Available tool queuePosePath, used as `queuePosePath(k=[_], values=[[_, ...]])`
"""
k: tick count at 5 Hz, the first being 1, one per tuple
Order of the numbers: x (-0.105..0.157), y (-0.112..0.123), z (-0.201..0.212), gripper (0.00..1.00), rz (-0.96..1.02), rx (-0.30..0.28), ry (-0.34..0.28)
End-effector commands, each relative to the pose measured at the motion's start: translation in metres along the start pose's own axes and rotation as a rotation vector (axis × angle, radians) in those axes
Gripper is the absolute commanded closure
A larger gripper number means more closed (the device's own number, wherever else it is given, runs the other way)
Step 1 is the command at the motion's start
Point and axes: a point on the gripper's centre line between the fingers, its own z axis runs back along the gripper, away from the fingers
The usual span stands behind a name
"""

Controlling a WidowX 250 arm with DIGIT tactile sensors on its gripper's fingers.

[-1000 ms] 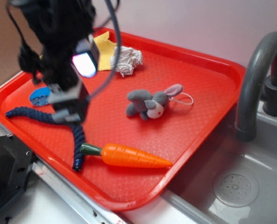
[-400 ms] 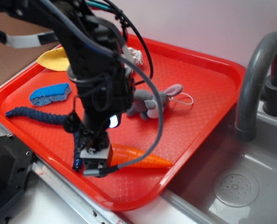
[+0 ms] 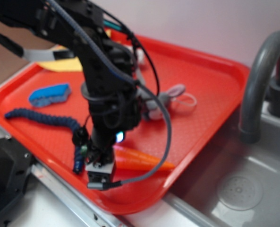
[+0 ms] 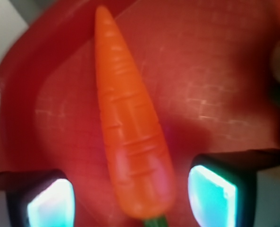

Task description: Grab the carrot.

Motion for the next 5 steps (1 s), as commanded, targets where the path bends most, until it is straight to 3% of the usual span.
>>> queuePosePath(k=[1,2,3,5], values=[[-0.0018,-0.0012,0.0086,0.0,0.024,0.052,0.04],[0.0004,-0.0024,0.0089,1.0,0.023,0.077,0.087],[0.0031,-0.0038,0.0096,1.0,-0.007,0.088,0.132],[0.0055,-0.0028,0.0131,1.0,0.038,0.093,0.14]])
